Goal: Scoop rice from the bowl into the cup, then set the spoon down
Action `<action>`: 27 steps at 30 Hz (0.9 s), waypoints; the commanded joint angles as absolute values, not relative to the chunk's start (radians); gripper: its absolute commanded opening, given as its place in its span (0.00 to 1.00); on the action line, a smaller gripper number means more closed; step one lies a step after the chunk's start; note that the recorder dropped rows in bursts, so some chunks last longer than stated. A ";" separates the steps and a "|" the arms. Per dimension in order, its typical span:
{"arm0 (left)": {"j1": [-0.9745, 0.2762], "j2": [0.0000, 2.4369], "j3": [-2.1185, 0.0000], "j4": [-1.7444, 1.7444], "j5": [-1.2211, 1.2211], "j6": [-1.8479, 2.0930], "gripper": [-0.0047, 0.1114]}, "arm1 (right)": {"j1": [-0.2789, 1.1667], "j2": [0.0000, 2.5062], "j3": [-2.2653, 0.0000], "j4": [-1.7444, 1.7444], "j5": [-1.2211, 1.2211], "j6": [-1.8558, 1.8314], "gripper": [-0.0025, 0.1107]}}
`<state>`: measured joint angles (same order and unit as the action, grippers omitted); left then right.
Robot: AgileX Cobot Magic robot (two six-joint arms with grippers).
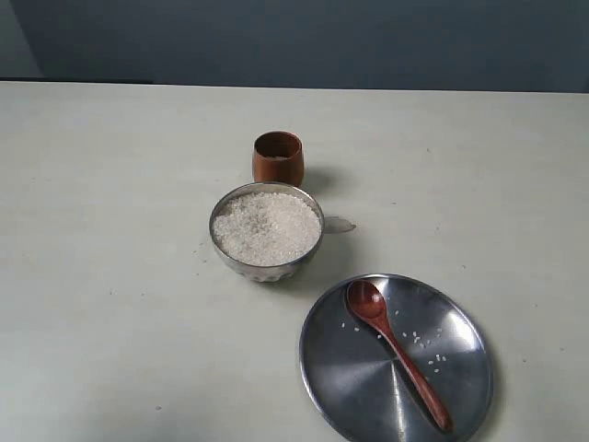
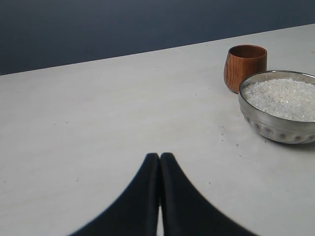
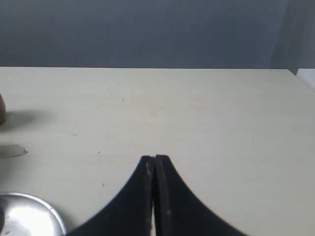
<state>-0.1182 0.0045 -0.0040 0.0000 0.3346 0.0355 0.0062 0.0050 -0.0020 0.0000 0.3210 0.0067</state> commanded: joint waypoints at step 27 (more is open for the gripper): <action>-0.038 0.000 0.000 0.000 0.321 0.034 0.04 | 0.000 0.000 0.000 0.000 0.320 0.000 0.02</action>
<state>-0.0407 0.0045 -0.0040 0.0000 0.3346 0.0355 0.0062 0.0050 -0.0020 0.0000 0.3210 0.0067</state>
